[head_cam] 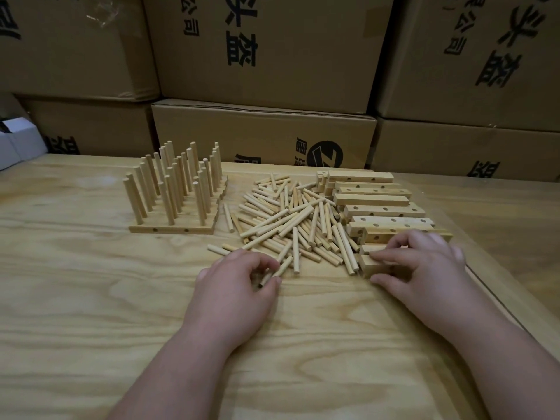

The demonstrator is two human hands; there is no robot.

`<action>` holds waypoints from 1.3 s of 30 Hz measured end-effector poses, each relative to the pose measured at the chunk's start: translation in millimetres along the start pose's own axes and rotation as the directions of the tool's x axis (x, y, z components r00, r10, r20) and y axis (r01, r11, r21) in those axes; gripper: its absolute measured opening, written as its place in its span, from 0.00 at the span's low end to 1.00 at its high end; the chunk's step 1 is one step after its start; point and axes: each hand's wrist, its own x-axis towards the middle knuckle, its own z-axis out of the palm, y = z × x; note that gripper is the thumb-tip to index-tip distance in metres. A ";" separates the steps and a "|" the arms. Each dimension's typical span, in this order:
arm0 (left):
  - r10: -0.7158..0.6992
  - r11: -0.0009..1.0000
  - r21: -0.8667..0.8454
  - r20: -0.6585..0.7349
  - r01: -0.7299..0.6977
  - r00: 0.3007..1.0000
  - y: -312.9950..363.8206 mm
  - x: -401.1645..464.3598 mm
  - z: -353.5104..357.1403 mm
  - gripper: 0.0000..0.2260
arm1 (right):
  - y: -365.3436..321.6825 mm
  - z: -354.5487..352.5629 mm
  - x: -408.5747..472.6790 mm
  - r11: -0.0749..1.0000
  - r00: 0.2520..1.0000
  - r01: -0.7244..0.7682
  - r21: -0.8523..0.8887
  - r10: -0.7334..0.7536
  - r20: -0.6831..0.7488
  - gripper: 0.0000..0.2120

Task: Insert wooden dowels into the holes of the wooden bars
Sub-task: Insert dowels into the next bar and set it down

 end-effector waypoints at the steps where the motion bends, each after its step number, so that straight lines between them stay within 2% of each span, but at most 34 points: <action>1: 0.000 1.000 -0.002 0.000 0.000 1.000 0.1 0.0 -0.3 0.05 | -1.0 0.3 0.4 1.000 1.000 0.001 -0.012 -0.001 -0.008 0.14; 7: 0.006 0.999 -0.049 0.009 -0.005 1.000 0.5 -0.1 -0.4 0.05 | -14.1 -9.2 3.7 0.997 1.000 -0.011 -0.072 0.013 0.023 0.11; 10: 0.046 0.992 -0.117 -0.043 -0.051 0.998 0.3 0.5 -0.7 0.04 | -34.0 -22.5 4.2 0.997 0.988 0.075 0.002 -0.075 -0.134 0.12; 12: 0.112 0.957 -0.244 -0.182 -0.156 0.977 1.6 -0.8 -2.8 0.04 | -55.0 -32.3 2.7 0.972 0.955 0.163 0.170 -0.112 -0.273 0.12; 14: 0.170 0.891 -0.369 -0.270 -0.265 0.948 5.2 -3.7 -6.0 0.04 | -76.8 -35.7 0.4 0.862 0.942 0.213 0.460 -0.057 -0.329 0.13; 16: 0.236 0.831 -0.461 -0.215 -0.312 0.948 7.5 -8.2 -7.4 0.15 | -94.6 -28.6 -2.7 0.647 0.952 0.197 0.737 0.053 -0.301 0.15; 18: 0.300 0.815 -0.481 -0.130 -0.325 0.945 11.8 -11.1 -8.3 0.22 | -106.7 -14.2 -5.2 0.498 0.947 0.199 0.844 0.124 -0.297 0.13; 20: 0.347 0.827 -0.433 -0.111 -0.360 0.931 13.7 -11.7 -6.4 0.20 | -115.5 -0.6 -6.9 0.449 0.940 0.208 0.869 0.153 -0.305 0.13; 22: 0.332 0.850 -0.379 -0.154 -0.366 0.930 16.3 -9.6 -4.1 0.09 | -119.5 10.5 -7.2 0.417 0.951 0.197 0.887 0.139 -0.277 0.13; 23: 0.282 0.856 -0.393 -0.186 -0.335 0.941 15.7 -8.1 -2.5 0.06 | -119.7 15.5 -7.1 0.416 0.955 0.195 0.888 0.124 -0.268 0.12; 25: 0.089 0.823 -0.531 -0.231 -0.203 0.969 11.5 -5.0 -1.5 0.04 | -116.1 25.1 -5.1 0.450 0.960 0.182 0.874 0.113 -0.258 0.09; 26: -0.017 0.768 -0.626 -0.238 -0.140 0.971 8.4 -2.8 -2.4 0.04 | -112.4 29.4 -3.7 0.500 0.962 0.172 0.849 0.099 -0.254 0.08; 29: -0.252 0.543 -0.840 -0.188 -0.022 0.949 2.6 3.0 -8.9 0.13 | -101.4 40.6 0.4 0.707 0.980 0.107 0.699 0.044 -0.195 0.07; 31: -0.334 0.406 -0.914 -0.141 0.008 0.932 2.1 6.9 -12.2 0.16 | -97.1 45.8 4.7 0.723 0.990 0.028 0.691 0.075 -0.118 0.02; 34: -0.417 0.233 -0.969 -0.020 0.085 0.909 2.7 13.6 -14.5 0.15 | -90.8 55.9 10.2 0.760 0.988 -0.062 0.647 0.140 -0.070 0.13; 35: -0.416 0.111 -0.986 0.070 0.127 0.907 2.9 15.2 -16.4 0.14 | -90.3 57.0 11.0 0.772 0.986 -0.078 0.631 0.151 -0.063 0.13; 37: -0.301 -0.161 -0.966 0.245 0.205 0.922 3.2 14.9 -22.7 0.17 | -88.8 58.2 11.8 0.786 0.984 -0.094 0.611 0.166 -0.063 0.13; 38: -0.226 -0.232 -0.945 0.284 0.232 0.932 2.7 14.4 -25.3 0.19 | -88.3 57.8 12.1 0.792 0.984 -0.098 0.603 0.168 -0.060 0.13; 39: -0.168 -0.256 -0.933 0.301 0.253 0.939 2.4 13.9 -26.4 0.21 | -88.4 57.3 12.3 0.800 0.985 -0.100 0.592 0.164 -0.055 0.13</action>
